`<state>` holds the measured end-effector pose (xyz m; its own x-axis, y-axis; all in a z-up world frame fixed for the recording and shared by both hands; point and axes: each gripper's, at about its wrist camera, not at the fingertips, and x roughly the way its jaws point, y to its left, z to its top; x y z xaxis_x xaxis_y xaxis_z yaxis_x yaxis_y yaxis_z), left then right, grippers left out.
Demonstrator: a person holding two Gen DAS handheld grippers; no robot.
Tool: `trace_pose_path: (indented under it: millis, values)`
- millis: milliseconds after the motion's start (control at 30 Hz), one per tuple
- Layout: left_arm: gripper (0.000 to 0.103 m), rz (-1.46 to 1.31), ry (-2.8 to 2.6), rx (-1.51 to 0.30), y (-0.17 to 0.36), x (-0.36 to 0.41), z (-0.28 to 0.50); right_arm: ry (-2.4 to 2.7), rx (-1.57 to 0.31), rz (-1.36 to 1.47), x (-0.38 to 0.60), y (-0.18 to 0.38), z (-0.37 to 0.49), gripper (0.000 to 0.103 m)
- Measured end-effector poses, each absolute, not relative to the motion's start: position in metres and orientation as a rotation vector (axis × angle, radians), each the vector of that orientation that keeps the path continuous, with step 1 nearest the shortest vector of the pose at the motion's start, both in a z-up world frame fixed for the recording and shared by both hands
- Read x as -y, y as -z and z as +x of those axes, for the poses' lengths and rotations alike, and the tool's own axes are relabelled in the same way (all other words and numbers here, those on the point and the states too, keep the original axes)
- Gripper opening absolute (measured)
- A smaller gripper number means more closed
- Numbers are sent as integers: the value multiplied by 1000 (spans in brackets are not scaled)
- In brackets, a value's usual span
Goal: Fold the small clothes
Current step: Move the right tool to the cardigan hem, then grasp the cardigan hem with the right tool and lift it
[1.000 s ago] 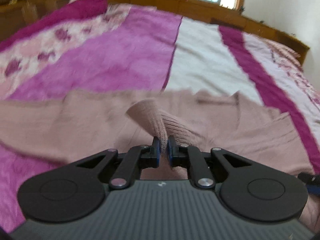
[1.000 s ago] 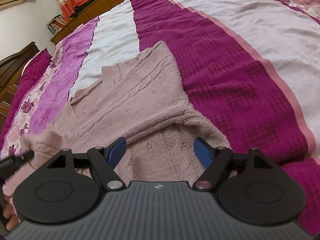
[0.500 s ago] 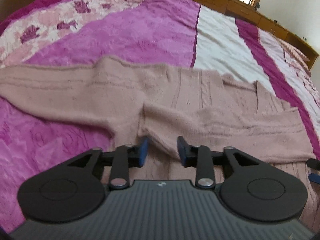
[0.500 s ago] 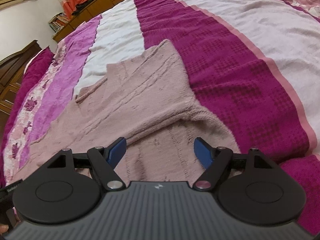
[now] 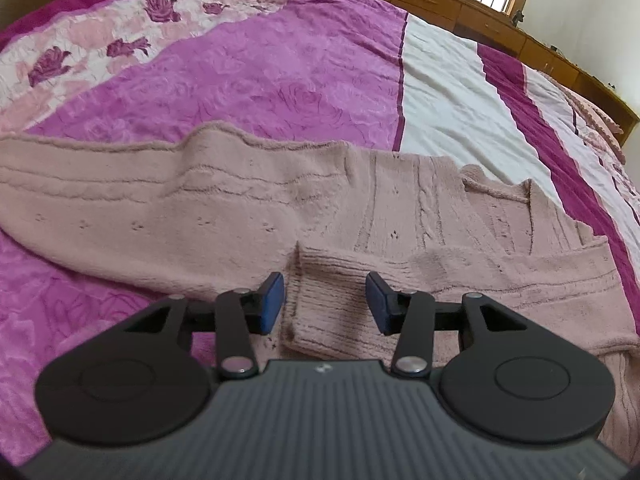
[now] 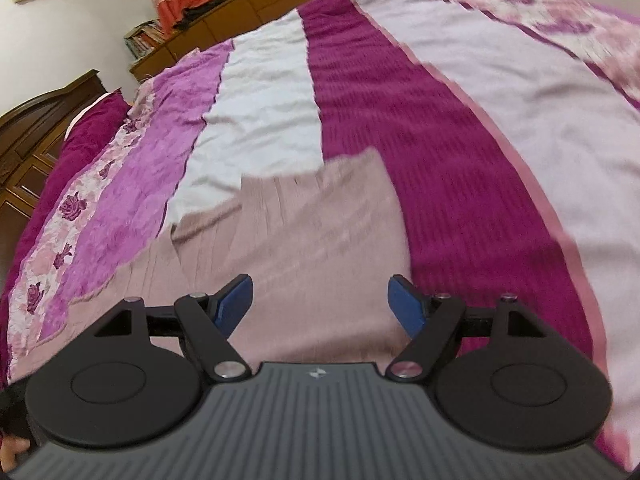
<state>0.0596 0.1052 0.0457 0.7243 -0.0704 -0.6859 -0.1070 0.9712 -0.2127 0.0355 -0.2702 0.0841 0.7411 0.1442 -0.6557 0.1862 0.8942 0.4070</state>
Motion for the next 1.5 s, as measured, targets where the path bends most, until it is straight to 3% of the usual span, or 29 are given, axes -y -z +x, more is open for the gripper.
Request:
trace_pose_path:
  millis: [567,733,900,967,1000,1033,1333,1433,1500]
  values:
    - [47,-165,13,-742,-37,-96,70,78,-798,263,273,-51,175,73]
    - [47,-172,18,-742,-35,-97,72,162,-836,200,263,-35,192,57]
    - [47,-178,35,-742,-35,-99,72,162,-781,101,251,-30,185,20]
    - [44,-180,41,-739,-35,-99,71,162,-757,100,250,-34,182,16]
    - [38,-174,50,-733,-35,-99,71,163,-739,101,249,-36,179,15]
    - [12,-168,77,-732,-36,-98,70,163,-721,105,250,-39,176,15]
    - [12,-135,101,-639,-54,-89,72,148,-614,148,257,-61,151,14]
    - [12,-149,99,-620,-58,-90,74,71,-690,187,262,-55,156,16]
    - [12,-148,95,-625,-58,-90,76,55,-733,218,267,-51,159,23]
